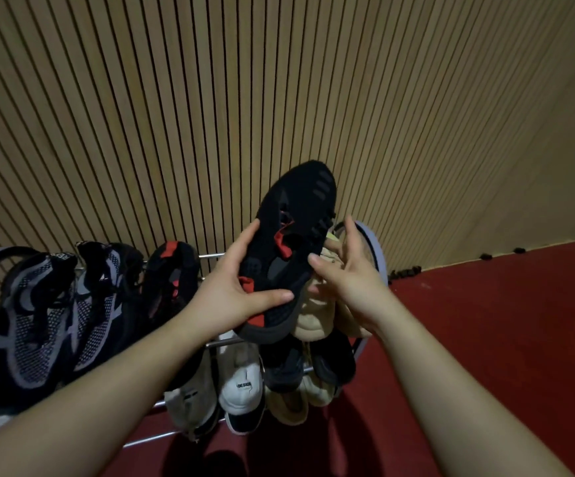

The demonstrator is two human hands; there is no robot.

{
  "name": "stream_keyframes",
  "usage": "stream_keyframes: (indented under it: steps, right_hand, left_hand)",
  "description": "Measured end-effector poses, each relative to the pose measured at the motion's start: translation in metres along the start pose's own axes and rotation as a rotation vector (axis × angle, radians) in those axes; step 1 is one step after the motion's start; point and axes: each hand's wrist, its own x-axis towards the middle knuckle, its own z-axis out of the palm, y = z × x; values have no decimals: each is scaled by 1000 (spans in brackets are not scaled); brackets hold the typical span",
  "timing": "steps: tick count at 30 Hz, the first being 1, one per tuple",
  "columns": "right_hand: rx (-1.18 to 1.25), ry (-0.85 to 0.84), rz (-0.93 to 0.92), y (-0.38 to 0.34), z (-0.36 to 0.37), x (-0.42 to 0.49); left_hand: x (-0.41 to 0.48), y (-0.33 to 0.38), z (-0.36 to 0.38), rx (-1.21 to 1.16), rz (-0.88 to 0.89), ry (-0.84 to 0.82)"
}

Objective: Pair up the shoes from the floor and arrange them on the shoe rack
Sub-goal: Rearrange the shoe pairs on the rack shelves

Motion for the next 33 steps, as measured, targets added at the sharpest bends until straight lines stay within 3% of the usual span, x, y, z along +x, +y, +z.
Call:
stream_keyframes:
  steps: [6, 9, 14, 17, 21, 23, 27, 33]
  right_hand:
    - [142, -70, 7, 11, 15, 11]
    - [175, -149, 30, 11, 22, 18]
    - [210, -314, 38, 4, 51, 28]
    - [108, -289, 75, 4, 70, 28]
    - [-271, -337, 286, 24, 94, 8]
    - [-288, -395, 408, 45, 114, -6]
    - [16, -445, 535, 78, 165, -20]
    - [332, -166, 503, 81, 193, -13]
  left_hand:
    - [-16, -1, -24, 80, 5, -184]
    - [-28, 6, -32, 93, -62, -186]
    - [-50, 8, -37, -98, -125, 53]
    - [-59, 0, -51, -218, -152, 241]
    - [-58, -6, -78, -198, -137, 359]
    - [-55, -11, -91, -203, -119, 383]
    - [-64, -32, -116, -131, -122, 335]
    - [-87, -52, -136, -173, -145, 350]
